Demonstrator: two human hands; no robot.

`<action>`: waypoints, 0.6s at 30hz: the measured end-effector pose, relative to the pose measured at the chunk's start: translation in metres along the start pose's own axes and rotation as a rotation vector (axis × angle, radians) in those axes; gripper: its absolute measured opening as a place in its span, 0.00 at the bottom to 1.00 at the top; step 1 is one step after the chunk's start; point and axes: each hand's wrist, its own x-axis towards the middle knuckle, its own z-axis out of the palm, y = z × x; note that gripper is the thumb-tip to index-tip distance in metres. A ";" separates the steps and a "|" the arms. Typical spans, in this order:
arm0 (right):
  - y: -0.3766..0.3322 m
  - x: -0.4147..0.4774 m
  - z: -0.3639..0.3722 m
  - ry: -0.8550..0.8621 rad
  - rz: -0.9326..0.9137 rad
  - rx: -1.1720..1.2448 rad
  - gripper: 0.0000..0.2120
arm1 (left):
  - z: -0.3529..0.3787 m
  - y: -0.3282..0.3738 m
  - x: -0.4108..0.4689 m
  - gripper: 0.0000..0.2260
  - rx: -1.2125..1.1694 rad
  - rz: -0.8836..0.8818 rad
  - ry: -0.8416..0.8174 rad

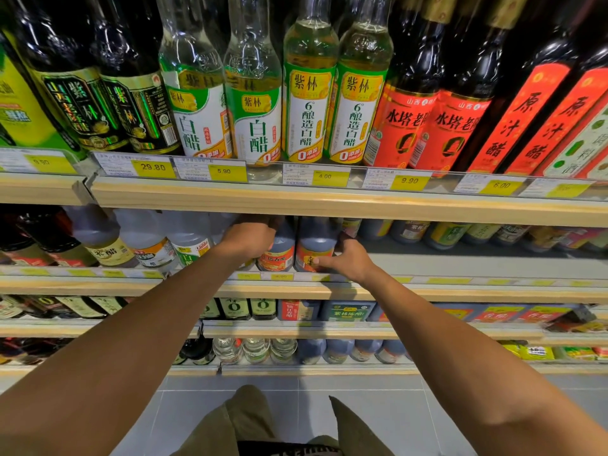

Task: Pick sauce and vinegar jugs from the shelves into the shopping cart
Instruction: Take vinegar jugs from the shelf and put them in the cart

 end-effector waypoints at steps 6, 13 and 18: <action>-0.009 -0.012 -0.003 -0.032 0.019 -0.008 0.27 | -0.009 0.010 -0.015 0.22 -0.004 -0.127 -0.169; -0.010 -0.056 -0.023 -0.020 0.022 -0.071 0.38 | -0.002 0.012 -0.068 0.16 -0.065 -0.066 -0.064; -0.008 -0.095 -0.040 0.039 0.016 -0.112 0.43 | 0.010 0.017 -0.111 0.32 -0.039 -0.013 -0.111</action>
